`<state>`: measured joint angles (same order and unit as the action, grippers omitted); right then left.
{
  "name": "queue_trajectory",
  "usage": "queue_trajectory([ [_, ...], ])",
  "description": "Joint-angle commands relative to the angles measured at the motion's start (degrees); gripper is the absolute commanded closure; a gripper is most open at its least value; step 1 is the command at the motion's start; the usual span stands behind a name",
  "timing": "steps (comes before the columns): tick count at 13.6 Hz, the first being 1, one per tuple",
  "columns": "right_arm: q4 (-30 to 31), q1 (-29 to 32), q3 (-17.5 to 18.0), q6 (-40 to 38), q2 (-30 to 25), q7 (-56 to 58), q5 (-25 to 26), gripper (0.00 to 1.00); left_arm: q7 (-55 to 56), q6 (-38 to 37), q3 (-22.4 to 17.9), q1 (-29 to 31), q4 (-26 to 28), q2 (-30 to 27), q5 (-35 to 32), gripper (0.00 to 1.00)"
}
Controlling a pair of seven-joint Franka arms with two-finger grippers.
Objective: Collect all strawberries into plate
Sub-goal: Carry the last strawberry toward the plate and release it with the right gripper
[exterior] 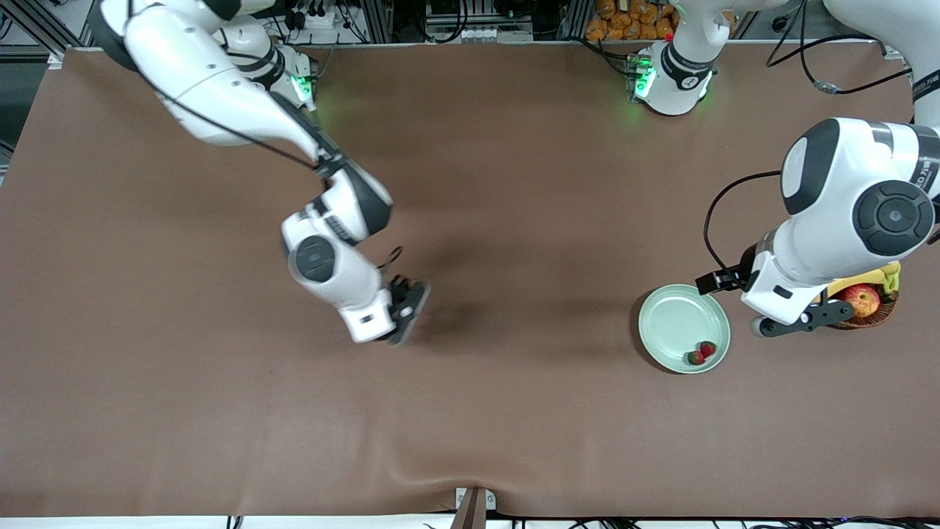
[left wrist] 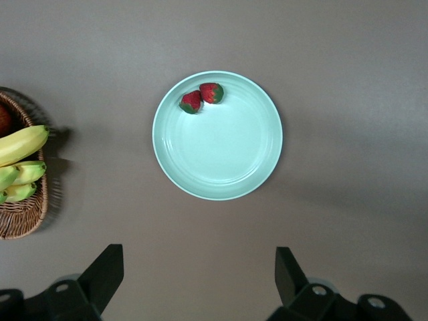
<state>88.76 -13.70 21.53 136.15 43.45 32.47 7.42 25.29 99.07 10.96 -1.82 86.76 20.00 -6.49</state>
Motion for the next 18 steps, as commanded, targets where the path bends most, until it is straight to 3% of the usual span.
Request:
queue_trajectory([
  [1, -2.2, -6.9, -3.1, 2.0, 2.2, 0.0, 0.3, 1.0, -1.3, -1.0, 0.2, 0.2, -0.5, -0.1, 1.0, 0.0],
  [2, -2.7, -9.7, -4.3, 2.1, 2.9, -1.3, 0.3, 0.97, -1.3, -0.9, 0.2, 0.2, -0.4, 0.0, 1.0, 0.0],
  [3, -2.9, -12.1, -5.8, 2.1, 3.0, -2.3, 0.3, 0.84, -1.3, -0.9, 0.2, 0.2, -0.4, 0.0, 1.0, 0.0],
  [4, -2.9, -14.2, -7.1, 2.1, 3.0, -2.5, 0.3, 0.13, -1.3, -0.9, 0.2, 0.2, -0.4, 0.1, 1.1, 0.0],
  [5, -2.8, -15.5, -8.3, 2.3, 2.9, -2.6, 0.4, 0.0, -1.2, -0.6, 0.2, 0.2, -0.4, 0.3, 1.1, 0.0],
  [7, -2.7, -15.2, -9.0, 1.9, 1.5, -2.6, 0.3, 0.0, -1.3, -0.5, 0.3, 0.1, -0.2, 0.3, 1.0, 0.0],
  [11, -1.8, -13.3, -15.5, 1.0, -4.6, -2.9, -0.4, 0.0, -1.3, 0.2, 0.5, 0.0, -0.2, 0.4, 1.0, 0.0],
  [13, -1.6, -7.9, -15.8, 0.7, -7.5, -2.9, -0.6, 0.0, -1.2, 0.8, 1.4, 0.0, -0.4, 0.4, 1.0, 0.0],
  [15, -0.3, -5.1, -18.7, 0.7, -10.6, -4.1, -1.0, 0.0, -1.2, 2.4, 1.5, 0.1, -0.5, 0.4, 1.0, 0.0],
  [18, 7.7, 1.4, -19.9, 0.5, -19.5, -7.1, -1.0, 0.0, -1.2, 4.5, 1.5, -0.4, -0.3, 0.6, 2.6, 0.0],
])
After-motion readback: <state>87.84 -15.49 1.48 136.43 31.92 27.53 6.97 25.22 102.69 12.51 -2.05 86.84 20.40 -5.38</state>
